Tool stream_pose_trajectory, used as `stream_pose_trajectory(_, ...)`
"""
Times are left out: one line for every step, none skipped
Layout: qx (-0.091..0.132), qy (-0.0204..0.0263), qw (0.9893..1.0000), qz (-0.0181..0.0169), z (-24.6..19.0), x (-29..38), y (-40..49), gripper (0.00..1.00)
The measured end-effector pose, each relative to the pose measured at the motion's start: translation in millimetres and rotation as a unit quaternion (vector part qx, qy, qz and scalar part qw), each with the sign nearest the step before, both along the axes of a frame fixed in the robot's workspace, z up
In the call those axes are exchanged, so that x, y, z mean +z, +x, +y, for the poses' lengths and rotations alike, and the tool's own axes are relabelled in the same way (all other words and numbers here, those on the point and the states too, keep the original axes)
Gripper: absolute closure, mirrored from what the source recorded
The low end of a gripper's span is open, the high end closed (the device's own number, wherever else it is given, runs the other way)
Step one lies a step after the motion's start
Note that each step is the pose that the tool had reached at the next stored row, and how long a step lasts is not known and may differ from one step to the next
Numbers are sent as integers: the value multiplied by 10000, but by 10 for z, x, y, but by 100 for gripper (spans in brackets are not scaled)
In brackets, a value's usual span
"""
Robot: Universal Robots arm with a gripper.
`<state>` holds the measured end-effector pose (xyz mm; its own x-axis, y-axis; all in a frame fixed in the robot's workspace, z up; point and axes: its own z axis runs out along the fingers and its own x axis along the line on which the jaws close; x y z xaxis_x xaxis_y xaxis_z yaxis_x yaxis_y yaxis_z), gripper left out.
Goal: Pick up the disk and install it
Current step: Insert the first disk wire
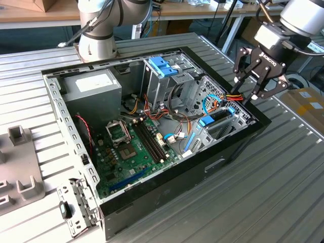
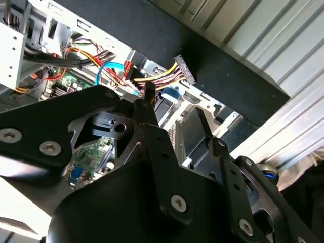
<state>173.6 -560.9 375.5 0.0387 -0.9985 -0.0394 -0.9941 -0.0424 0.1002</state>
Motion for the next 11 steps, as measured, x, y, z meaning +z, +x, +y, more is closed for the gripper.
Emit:
stream_pose_trajectory(95,-1,10000,0,1,-3,1,52)
stream_pose_trajectory(164,-1,9999,0,1,-6,3,52)
stream_pose_trajectory(268,-2,9996,0,3,-13,10,52)
stream_pose_trajectory(289,-2,9996,0,6,-17,20,52)
stream_pose_trajectory(298,-2,9996,0,9,-20,37,52)
stream_pose_trajectory(307,-2,9995,0,14,-23,55,52)
stream_pose_trajectory(316,-2,9995,0,19,-27,77,52)
stream_pose_trajectory(342,-2,9994,0,30,-34,119,52)
stream_pose_trajectory(380,-3,9993,0,33,-40,137,52)
stream_pose_trajectory(439,-3,9990,0,34,-43,148,52)
stream_pose_trajectory(479,-3,9989,0,34,-46,154,52)
